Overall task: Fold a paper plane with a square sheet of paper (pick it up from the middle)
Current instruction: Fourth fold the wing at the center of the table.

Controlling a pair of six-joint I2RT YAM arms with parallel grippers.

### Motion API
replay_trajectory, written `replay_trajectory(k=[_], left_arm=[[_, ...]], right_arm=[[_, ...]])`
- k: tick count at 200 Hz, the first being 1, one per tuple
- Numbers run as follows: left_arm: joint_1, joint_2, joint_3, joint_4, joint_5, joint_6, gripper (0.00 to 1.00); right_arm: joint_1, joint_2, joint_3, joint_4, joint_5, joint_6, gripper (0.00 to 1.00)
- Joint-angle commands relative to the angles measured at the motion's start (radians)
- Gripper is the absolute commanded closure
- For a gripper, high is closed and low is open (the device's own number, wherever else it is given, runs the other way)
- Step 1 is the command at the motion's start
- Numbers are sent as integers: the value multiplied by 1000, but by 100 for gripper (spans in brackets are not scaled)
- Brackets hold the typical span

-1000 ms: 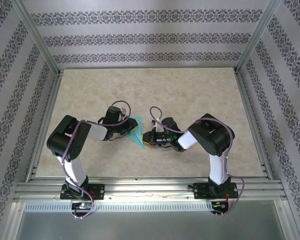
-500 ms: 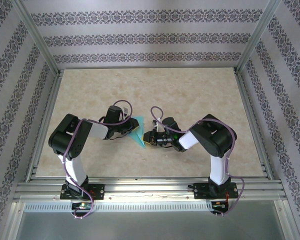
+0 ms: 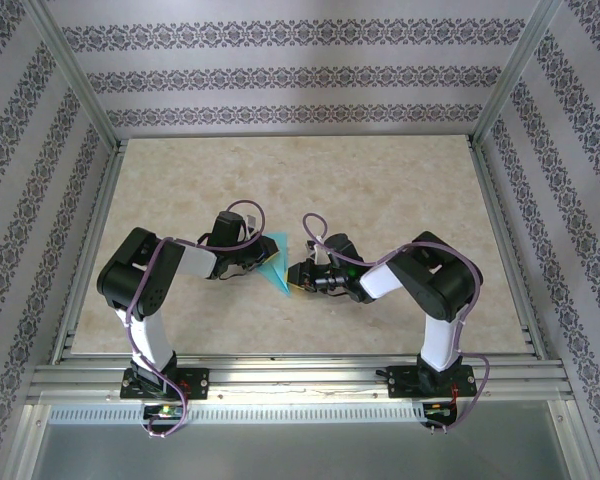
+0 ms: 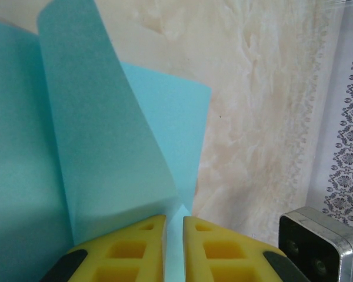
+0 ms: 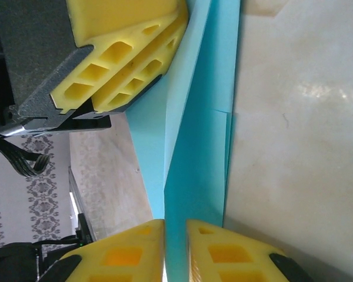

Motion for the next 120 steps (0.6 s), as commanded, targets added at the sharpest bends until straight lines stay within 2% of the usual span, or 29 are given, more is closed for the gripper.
replay_trajectory(k=[1, 36, 80, 94, 120], left_arm=[[-8, 21, -7, -90, -8, 21, 84], [-9, 21, -6, -89, -8, 22, 84], [-10, 19, -13, -79, -8, 16, 84], [-10, 18, -15, -79, -8, 16, 84], [-10, 16, -20, -72, -9, 13, 84]], right_arm=[[24, -23, 2, -207, 63, -76, 77], [57, -65, 74, -458, 154, -200, 74], [61, -59, 78, -444, 124, -188, 80], [64, -59, 72, -435, 113, -180, 87], [66, -54, 65, -444, 110, -179, 89]])
